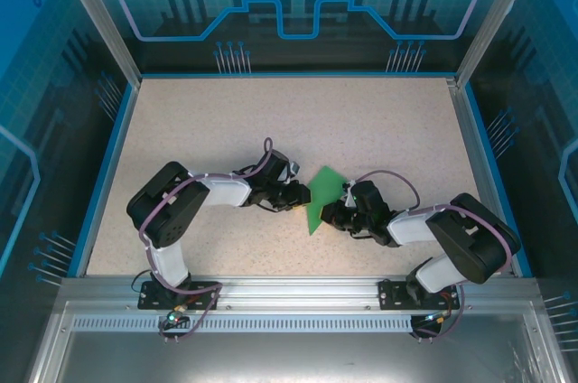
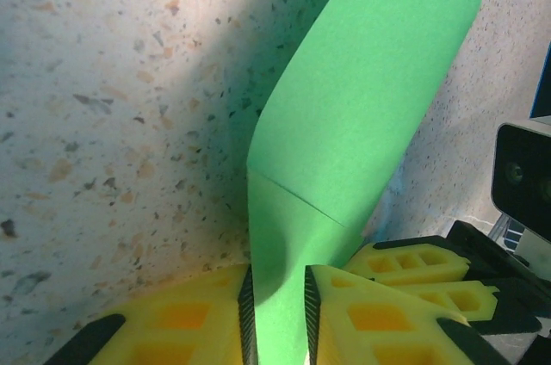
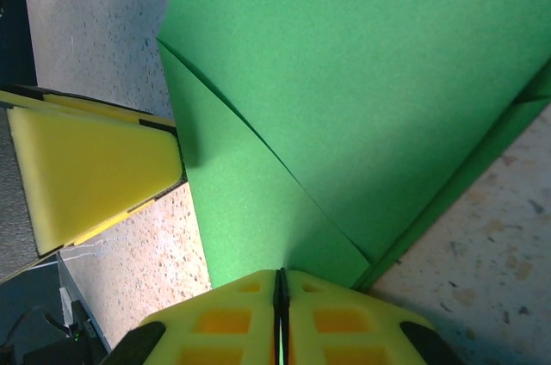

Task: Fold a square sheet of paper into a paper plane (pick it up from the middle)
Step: Fold the wing for the fifth time at the center of the table.

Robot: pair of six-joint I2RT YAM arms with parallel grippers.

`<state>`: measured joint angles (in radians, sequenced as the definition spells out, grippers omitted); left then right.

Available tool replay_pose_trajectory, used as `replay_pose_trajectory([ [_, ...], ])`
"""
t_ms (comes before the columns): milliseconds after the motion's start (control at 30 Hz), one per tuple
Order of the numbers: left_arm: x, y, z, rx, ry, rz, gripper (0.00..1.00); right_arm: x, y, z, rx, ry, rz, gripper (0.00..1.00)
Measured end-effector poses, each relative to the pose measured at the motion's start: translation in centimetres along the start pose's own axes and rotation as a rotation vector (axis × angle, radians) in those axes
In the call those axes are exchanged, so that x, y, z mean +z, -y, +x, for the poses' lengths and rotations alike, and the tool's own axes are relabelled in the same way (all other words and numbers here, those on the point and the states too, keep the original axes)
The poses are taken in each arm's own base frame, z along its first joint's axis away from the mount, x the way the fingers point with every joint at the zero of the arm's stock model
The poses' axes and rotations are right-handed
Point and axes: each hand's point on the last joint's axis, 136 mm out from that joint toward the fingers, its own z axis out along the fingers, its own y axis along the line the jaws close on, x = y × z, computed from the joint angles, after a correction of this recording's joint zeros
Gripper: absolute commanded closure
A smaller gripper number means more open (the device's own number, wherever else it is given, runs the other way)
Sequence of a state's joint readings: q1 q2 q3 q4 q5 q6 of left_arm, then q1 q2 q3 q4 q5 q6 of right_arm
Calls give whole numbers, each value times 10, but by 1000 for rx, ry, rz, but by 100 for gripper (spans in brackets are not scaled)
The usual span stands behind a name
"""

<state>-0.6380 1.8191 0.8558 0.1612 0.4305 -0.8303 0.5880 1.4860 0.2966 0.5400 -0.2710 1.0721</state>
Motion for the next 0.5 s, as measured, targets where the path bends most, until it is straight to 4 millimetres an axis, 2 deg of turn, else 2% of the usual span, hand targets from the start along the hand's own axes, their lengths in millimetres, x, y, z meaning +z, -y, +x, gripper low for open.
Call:
replay_pose_trajectory([
  [300,-1,0,-3,32,1,-27,92,1,-1,0,-7,-20,12,86],
  [500,-3,-1,-6,68,2,-58,92,-7,4,-8,-11,9,47,83],
])
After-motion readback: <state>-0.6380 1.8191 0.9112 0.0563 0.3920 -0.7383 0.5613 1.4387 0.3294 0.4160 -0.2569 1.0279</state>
